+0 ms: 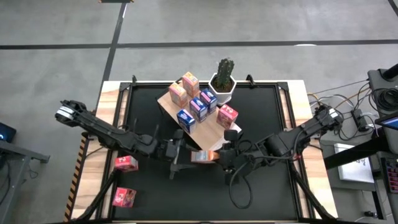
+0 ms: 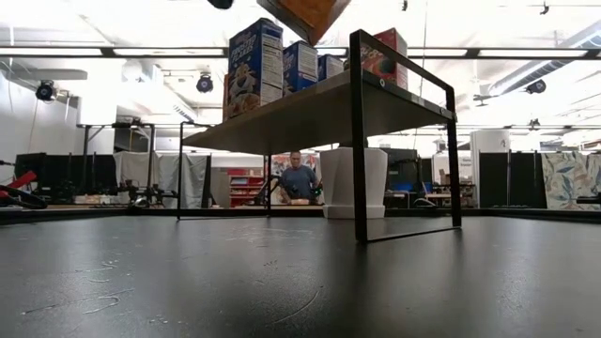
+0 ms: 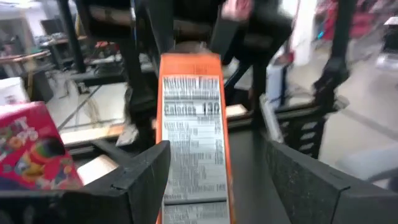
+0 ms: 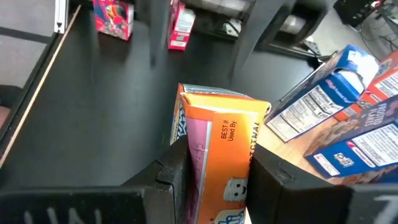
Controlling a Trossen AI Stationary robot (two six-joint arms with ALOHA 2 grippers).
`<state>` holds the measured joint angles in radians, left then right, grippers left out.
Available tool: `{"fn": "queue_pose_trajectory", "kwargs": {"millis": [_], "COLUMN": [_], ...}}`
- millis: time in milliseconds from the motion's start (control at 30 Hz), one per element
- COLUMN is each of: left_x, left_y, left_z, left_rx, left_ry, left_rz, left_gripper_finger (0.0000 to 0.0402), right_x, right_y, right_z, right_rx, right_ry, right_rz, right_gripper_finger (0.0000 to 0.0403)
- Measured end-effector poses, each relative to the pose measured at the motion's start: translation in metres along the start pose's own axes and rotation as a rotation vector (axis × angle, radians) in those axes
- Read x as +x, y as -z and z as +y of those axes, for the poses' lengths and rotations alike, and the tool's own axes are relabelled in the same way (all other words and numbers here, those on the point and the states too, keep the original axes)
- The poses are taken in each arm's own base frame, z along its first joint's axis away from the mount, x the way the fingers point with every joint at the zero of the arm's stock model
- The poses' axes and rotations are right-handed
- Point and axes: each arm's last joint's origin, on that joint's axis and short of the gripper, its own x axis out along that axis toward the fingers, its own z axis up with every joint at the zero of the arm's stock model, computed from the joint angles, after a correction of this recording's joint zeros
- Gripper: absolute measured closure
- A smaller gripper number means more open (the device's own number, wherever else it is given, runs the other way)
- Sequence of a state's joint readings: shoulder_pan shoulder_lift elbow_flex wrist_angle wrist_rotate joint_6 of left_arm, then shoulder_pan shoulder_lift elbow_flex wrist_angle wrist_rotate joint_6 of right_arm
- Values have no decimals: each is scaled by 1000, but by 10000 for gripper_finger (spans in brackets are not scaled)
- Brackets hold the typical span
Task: Stack cereal on shelf
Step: Put the orange cereal box on the shelf aligned with the other orange cereal boxes
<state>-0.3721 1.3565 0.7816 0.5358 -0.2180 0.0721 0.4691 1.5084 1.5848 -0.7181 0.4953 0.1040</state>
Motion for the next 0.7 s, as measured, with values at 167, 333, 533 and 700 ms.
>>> {"fn": "queue_pose_trajectory", "kwargs": {"millis": [167, 333, 533, 700], "left_x": [11, 13, 9, 9], "left_y": [3, 4, 0, -1], "left_z": [-1, -1, 2, 2], "left_rx": [98, 133, 167, 195], "left_ry": [-94, -103, -150, -147], "left_rz": [41, 53, 50, 54], "left_gripper_finger": [152, 152, 152, 152], "right_x": [0, 0, 0, 0], "right_y": [1, 2, 0, 0], "right_z": [-1, -1, 0, 0], "right_rx": [-3, -4, 2, 2], "right_ry": [6, 5, -2, -1], "right_rz": [12, 15, -2, -2], "right_gripper_finger": [296, 296, 296, 296]}}
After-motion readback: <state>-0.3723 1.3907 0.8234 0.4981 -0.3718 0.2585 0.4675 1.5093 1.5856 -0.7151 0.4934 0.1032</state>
